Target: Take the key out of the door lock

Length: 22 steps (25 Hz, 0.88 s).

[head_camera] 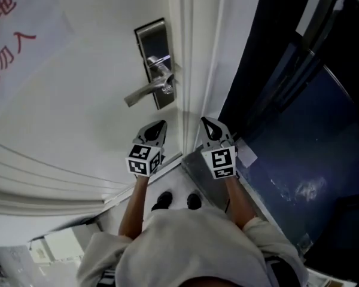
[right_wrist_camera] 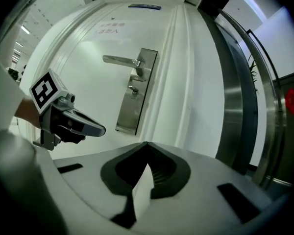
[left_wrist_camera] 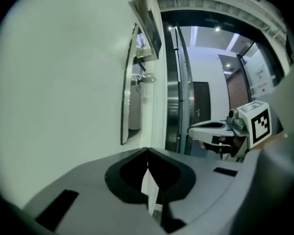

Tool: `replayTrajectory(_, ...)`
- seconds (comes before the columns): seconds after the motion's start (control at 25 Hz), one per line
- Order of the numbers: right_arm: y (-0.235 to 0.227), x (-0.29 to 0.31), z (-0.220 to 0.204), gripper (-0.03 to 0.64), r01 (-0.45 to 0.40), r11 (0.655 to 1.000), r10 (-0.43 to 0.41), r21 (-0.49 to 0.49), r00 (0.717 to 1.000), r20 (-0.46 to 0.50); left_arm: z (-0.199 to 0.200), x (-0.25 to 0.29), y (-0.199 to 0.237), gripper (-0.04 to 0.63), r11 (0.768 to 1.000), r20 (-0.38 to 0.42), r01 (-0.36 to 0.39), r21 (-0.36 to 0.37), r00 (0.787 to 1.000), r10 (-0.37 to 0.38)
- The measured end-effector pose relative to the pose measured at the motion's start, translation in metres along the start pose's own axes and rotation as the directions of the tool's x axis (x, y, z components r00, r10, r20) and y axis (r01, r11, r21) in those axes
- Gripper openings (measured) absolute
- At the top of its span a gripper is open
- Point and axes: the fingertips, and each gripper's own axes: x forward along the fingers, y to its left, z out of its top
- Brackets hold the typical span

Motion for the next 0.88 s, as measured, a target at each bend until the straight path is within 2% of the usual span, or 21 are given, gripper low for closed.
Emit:
replayTrajectory(0.08,0.008,0.004,0.004,0.023,-0.068,0.998,0.069,-0.010,0.997,0.025,-0.002,-0.021,0.010,0.018,0.996,0.008,-0.093,-0.015,0.996,0.093)
replayTrajectory(0.2,0.021,0.009,0.011,0.023,-0.149,0.989,0.150,-0.025,0.987,0.058,-0.004,-0.052,0.022,0.018,0.978,0.018,-0.206,-0.033,0.978,0.207)
replayTrajectory(0.4,0.049,0.017,0.022,0.023,-0.232,0.971,0.236,-0.047,0.968,0.091,-0.009,-0.100,0.043,0.018,0.940,0.020,-0.337,-0.054,0.941,0.338)
replayTrajectory(0.56,0.063,0.023,0.034,0.023,-0.242,0.965,0.252,-0.102,0.962,0.101,-0.007,-0.130,0.060,0.018,0.919,0.041,-0.388,-0.071,0.919,0.392)
replayTrajectory(0.68,0.070,0.024,0.048,0.023,-0.220,0.957,0.243,-0.191,0.964,0.108,-0.004,-0.145,0.070,0.018,0.912,0.051,-0.403,-0.076,0.912,0.407)
replayTrajectory(0.76,0.076,0.020,0.056,0.023,-0.197,0.941,0.233,-0.274,0.967,0.104,-0.006,-0.153,0.072,0.018,0.914,0.051,-0.399,-0.076,0.914,0.403)
replayTrajectory(0.88,0.079,0.020,0.072,0.023,-0.156,0.900,0.216,-0.406,0.971,0.105,-0.005,-0.161,0.082,0.018,0.915,0.059,-0.394,-0.084,0.915,0.400)
